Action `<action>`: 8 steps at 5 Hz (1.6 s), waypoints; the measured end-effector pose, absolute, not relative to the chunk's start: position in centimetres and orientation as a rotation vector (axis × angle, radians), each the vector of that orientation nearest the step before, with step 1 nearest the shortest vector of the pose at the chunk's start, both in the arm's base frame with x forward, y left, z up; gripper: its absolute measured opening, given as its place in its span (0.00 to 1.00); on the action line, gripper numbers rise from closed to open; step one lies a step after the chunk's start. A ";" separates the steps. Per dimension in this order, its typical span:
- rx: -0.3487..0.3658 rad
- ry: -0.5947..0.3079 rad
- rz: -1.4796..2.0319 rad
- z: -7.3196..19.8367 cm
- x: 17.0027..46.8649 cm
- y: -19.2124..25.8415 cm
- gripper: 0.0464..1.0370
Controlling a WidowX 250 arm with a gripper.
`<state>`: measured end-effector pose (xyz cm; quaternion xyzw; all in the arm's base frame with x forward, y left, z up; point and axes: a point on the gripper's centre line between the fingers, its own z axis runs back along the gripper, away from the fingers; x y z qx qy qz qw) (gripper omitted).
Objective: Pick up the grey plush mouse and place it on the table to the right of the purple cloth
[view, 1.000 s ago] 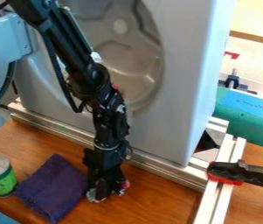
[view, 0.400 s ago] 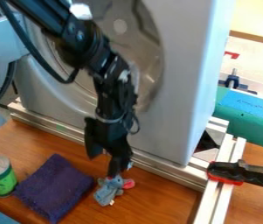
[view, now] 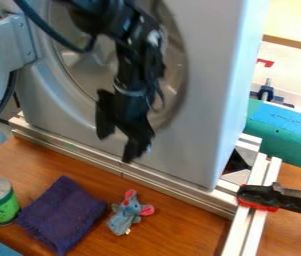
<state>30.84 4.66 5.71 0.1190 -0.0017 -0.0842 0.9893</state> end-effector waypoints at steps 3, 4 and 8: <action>0.137 -0.063 0.018 9.2 33.6 12.6 0.97; 0.009 -0.059 0.042 8.4 32.8 12.0 0.97; 0.006 -0.061 0.045 8.4 32.8 12.2 0.97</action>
